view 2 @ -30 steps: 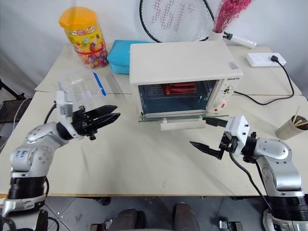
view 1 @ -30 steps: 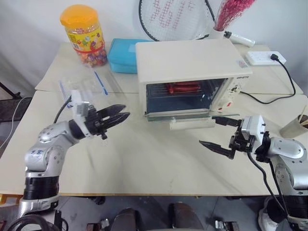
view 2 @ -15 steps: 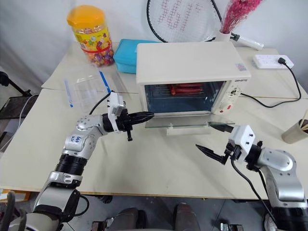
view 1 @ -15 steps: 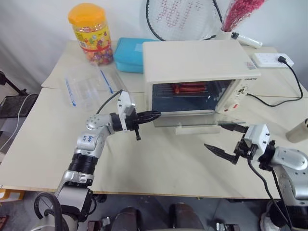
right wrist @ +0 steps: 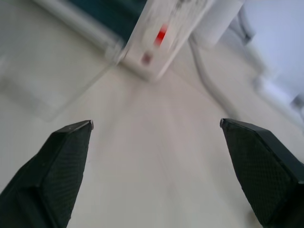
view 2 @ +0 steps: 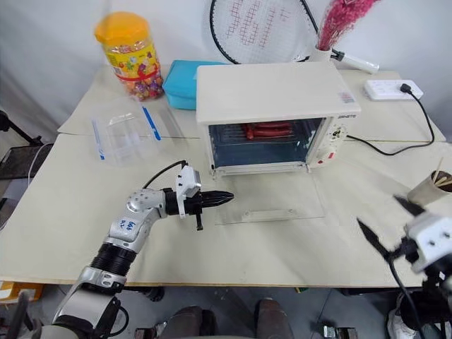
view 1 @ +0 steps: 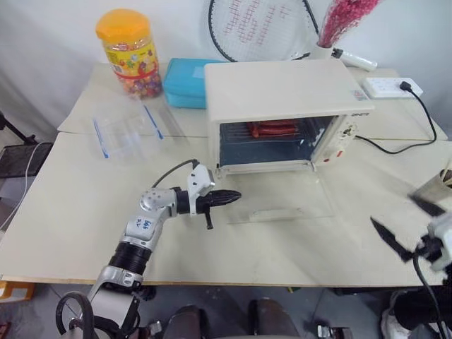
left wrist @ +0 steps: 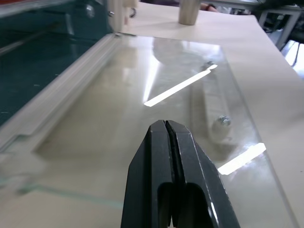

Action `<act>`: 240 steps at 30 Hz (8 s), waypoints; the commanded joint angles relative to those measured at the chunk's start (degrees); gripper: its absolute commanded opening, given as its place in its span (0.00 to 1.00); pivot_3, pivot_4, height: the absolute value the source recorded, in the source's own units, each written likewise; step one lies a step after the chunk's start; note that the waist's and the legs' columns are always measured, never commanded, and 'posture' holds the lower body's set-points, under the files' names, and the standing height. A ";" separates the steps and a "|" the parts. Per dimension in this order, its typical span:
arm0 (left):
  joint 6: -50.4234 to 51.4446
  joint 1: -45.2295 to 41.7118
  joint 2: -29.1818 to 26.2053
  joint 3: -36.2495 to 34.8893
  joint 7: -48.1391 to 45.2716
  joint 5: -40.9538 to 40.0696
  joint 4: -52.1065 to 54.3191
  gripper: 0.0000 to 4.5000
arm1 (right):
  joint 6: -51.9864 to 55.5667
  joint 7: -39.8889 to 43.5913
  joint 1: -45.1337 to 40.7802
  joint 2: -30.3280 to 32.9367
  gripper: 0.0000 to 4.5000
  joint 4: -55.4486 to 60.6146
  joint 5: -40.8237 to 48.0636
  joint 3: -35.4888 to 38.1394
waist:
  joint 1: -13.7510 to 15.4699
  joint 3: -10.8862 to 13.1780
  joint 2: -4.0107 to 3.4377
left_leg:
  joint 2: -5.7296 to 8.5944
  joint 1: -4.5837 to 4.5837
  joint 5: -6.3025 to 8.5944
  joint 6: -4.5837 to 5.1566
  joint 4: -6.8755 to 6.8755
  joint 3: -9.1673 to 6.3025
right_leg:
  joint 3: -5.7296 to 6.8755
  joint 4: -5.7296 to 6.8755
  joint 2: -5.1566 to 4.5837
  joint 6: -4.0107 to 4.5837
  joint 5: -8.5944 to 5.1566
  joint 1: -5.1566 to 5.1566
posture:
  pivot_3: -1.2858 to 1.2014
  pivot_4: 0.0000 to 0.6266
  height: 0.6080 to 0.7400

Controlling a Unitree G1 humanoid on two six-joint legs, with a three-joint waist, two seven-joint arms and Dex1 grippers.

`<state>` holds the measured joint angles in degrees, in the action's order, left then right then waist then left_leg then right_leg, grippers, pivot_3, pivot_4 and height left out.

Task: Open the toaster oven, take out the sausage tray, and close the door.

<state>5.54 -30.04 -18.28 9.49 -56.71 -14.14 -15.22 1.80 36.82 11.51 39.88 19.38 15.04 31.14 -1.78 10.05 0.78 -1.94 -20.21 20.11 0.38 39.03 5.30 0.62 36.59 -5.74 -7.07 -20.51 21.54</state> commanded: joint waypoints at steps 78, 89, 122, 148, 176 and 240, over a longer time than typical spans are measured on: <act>-0.35 -12.94 1.31 -13.20 -0.66 -11.53 -9.03 0.63 | -3.93 -22.12 -29.18 -7.34 0.00 0.54 -59.89 -42.32 | -1.20 0.02 0.07 | 0.37 -1.12 -0.19 0.29 0.18 0.01 | 2.07 0.81 -0.69 0.01 0.08 1.15 | 0.52 0.24 1.00; 6.70 -11.91 -2.08 -13.90 -1.82 -12.60 -6.24 0.63 | -5.10 -19.22 -13.86 -5.70 0.00 13.95 -60.70 -37.58 | 0.08 0.02 0.08 | 0.42 -1.08 -0.19 0.28 0.22 0.02 | 2.09 0.82 -0.69 0.01 0.08 1.11 | 0.52 0.24 1.00; 86.96 -8.52 -2.36 -32.29 27.16 -44.22 10.30 0.00 | -13.53 -9.32 -11.19 -3.78 0.00 15.56 -52.88 -36.29 | 0.30 0.04 0.11 | 0.54 -0.99 -0.21 0.24 0.34 -0.24 | 2.14 0.86 -0.77 0.02 0.08 0.90 | 0.52 0.24 1.00; 76.83 21.31 -21.99 -36.51 52.81 -98.86 1.05 0.00 | -28.78 6.13 3.04 6.71 0.56 -2.19 -13.76 -13.94 | 0.21 0.06 0.09 | 0.44 -0.52 -0.18 0.23 0.30 -0.51 | 2.00 0.23 -1.02 0.10 0.10 0.20 | 0.52 0.24 1.00; 52.19 40.43 9.35 -57.53 67.91 -98.86 32.13 0.00 | 0.27 33.42 -21.08 3.89 0.01 -26.82 21.32 -16.91 | 0.32 0.08 -0.09 | 0.48 -0.01 0.01 0.27 0.08 -1.00 | 2.56 -0.74 -1.36 0.18 0.12 -0.95 | 0.52 0.24 1.00; 69.73 -13.62 -13.75 4.97 18.17 -34.11 -2.22 0.63 | 0.77 20.60 40.87 -13.93 1.00 23.55 25.48 12.64 | 3.09 0.22 -0.36 | 1.18 -0.20 -0.19 0.12 -0.99 -1.46 | 2.89 -1.54 -1.55 -0.23 0.32 -0.94 | 0.52 0.24 1.00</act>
<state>80.42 -45.26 -28.33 12.89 -36.44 -54.51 -19.55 2.69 57.60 52.43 25.28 43.87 40.13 43.03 1.31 10.27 0.42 -0.79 -20.38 19.90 0.46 38.04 3.86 3.52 35.05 -7.24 -7.29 -20.20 20.59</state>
